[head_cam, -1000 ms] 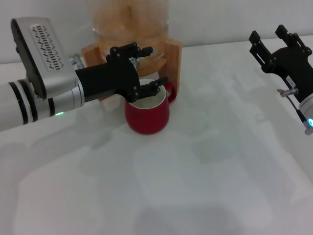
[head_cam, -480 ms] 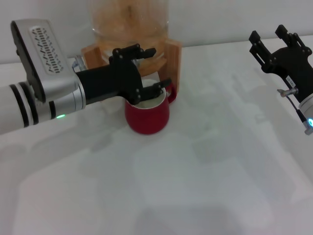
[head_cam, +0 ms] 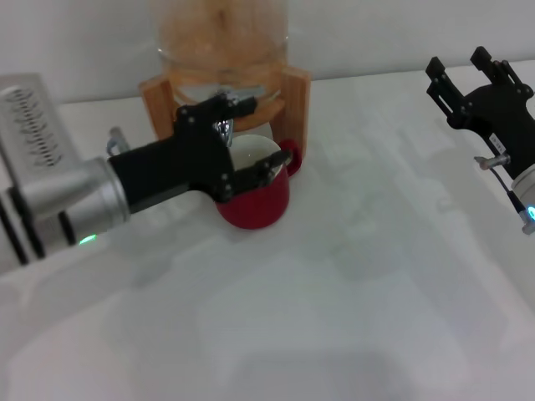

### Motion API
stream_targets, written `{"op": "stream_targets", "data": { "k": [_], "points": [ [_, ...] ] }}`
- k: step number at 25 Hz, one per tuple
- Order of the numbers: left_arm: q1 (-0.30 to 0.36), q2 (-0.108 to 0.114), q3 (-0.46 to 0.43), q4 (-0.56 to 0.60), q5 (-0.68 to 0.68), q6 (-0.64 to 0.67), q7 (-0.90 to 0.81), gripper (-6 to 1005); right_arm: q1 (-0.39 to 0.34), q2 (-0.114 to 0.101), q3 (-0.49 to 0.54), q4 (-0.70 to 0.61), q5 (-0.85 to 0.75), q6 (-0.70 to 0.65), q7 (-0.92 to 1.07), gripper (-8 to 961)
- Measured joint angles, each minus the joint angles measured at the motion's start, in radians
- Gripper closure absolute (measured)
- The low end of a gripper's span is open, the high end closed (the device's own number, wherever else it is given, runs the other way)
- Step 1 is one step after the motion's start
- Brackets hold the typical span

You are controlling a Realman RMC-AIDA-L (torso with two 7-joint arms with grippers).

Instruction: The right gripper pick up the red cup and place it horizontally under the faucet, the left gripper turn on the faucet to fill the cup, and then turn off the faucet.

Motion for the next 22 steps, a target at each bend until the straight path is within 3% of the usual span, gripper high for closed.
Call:
{"op": "stream_targets", "data": {
  "k": [12,17,22],
  "points": [
    [0.400,0.000,0.066,0.194,-0.321,-0.001,0.065,261,-0.020,0.002,-0.029,0.004,-0.004,-0.014,0.011,247],
    [0.528,0.001,0.068,0.202,-0.469,0.000,0.159,261,-0.022,0.000,-0.033,0.014,-0.005,-0.029,0.012,247],
    [0.585,0.000,0.067,0.168,-0.585,0.001,0.242,261,-0.018,0.000,-0.032,0.035,-0.006,-0.029,0.012,247]
  ]
}}
